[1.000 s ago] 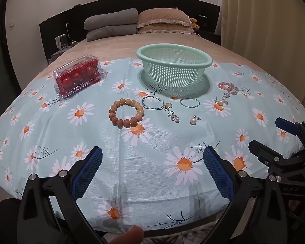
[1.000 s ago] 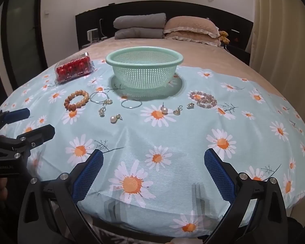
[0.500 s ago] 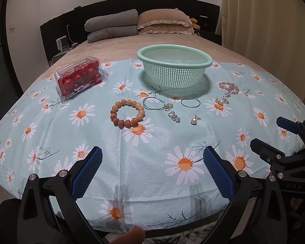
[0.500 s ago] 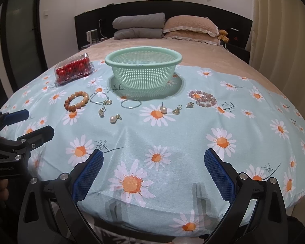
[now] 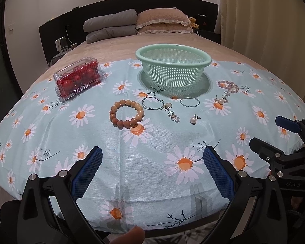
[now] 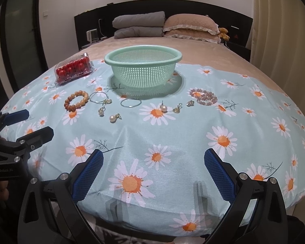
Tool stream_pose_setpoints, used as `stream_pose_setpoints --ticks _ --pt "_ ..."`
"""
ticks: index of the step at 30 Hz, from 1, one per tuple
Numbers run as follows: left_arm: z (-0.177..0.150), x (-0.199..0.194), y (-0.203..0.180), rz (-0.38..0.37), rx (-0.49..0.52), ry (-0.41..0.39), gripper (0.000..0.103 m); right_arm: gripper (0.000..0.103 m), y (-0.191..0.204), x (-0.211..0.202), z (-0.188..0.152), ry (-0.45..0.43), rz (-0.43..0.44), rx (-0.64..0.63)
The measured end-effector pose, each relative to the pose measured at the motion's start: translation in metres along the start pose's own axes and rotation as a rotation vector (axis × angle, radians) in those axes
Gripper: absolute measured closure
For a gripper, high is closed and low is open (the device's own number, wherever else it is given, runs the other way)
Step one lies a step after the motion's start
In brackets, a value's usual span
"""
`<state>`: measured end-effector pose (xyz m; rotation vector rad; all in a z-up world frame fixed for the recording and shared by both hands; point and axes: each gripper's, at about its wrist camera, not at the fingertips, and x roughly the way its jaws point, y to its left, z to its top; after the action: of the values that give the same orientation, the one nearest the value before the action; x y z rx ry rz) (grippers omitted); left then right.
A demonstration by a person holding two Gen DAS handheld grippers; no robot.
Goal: Organize jewelry
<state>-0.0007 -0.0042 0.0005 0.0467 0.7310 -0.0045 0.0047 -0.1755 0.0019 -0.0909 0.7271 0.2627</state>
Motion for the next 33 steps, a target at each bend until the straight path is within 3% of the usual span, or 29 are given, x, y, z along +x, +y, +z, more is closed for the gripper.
stream_pose_setpoints --ticks 22,33 --pt "0.0 0.015 0.005 0.01 -0.005 0.031 0.006 0.008 -0.006 0.017 0.001 0.035 0.01 0.012" --pt "0.008 0.038 0.021 0.03 -0.013 0.064 0.006 0.008 -0.01 0.045 0.014 0.066 0.039 0.007"
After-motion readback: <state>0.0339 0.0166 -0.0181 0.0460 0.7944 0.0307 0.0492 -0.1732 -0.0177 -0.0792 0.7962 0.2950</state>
